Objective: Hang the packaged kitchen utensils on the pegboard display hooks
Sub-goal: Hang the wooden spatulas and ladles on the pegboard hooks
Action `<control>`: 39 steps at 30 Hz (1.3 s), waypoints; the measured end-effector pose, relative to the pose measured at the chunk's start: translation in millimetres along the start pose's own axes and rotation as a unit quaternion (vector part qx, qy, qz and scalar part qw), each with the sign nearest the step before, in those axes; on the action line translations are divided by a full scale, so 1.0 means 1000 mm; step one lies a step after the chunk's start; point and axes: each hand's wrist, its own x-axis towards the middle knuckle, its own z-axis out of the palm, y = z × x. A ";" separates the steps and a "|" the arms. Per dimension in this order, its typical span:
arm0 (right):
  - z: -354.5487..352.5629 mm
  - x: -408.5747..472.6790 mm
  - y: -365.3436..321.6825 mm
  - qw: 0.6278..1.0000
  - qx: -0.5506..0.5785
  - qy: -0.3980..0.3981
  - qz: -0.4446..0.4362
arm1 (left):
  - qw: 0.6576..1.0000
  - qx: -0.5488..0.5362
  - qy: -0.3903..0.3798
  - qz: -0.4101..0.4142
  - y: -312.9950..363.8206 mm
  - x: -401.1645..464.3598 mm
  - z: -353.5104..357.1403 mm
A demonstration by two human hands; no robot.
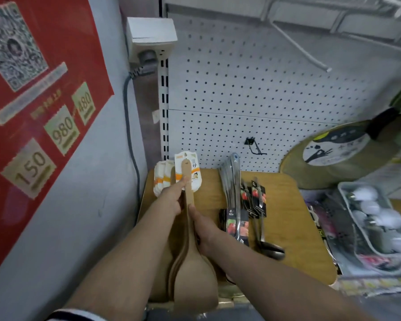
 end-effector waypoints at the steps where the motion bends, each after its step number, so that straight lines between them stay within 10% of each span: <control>1: 0.000 0.001 -0.002 1.000 -0.001 0.003 0.005 | 1.000 -0.005 0.004 0.000 0.000 0.000 0.000; 39: 0.010 -0.002 -0.008 0.983 -0.175 0.056 -0.027 | 0.998 0.056 -0.036 0.012 -0.037 -0.029 -0.019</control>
